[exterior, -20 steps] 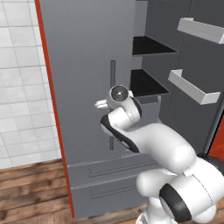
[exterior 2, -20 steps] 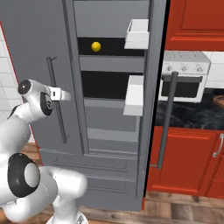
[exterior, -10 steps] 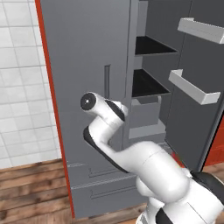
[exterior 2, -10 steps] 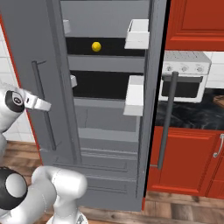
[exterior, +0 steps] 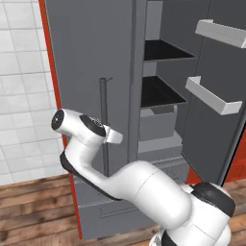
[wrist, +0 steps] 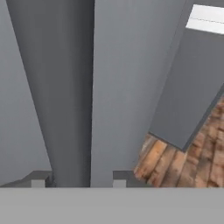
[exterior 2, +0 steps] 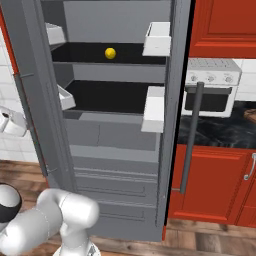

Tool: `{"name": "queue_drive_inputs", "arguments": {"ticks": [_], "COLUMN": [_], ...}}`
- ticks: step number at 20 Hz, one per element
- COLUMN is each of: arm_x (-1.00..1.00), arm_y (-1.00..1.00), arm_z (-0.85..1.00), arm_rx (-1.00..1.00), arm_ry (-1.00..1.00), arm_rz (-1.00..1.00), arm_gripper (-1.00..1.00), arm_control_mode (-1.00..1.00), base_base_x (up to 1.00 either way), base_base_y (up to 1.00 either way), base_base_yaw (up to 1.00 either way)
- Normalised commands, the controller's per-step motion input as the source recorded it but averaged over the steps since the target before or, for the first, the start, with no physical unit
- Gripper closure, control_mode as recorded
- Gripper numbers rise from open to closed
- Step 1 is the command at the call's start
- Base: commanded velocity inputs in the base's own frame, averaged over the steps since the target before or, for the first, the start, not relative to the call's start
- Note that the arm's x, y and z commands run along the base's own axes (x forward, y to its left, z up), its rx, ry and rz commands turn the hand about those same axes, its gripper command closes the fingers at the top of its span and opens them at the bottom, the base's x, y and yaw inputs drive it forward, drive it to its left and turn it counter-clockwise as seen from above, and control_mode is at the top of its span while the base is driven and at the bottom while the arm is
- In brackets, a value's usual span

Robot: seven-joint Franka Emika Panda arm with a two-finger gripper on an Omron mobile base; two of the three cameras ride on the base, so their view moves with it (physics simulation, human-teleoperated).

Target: Retrieve a lemon from the fridge and place it on the cutting board with the fish.

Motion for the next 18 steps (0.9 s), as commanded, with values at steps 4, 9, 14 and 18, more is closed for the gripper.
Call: {"name": "queue_drive_inputs", "arguments": {"ticks": [4, 9, 14, 18], "arm_x": [-0.20, 0.00, 0.00, -0.05], "arm_y": [0.16, 0.06, -0.06, 0.00], "arm_z": [0.00, 0.00, 0.00, -0.06], "arm_rx": [0.00, 0.00, 0.00, 0.00], "arm_ry": [0.00, 0.00, 0.00, 0.01], "arm_rz": [-0.25, -0.09, -0.04, 0.00], "arm_gripper": [1.00, -1.00, -1.00, -1.00], "arm_control_mode": [-1.00, -1.00, -1.00, -1.00], "base_base_x": [0.00, 0.00, 0.00, 0.00], "base_base_y": [0.00, 0.00, 0.00, 0.00], "base_base_yaw": [0.00, 0.00, 0.00, 0.00]}}
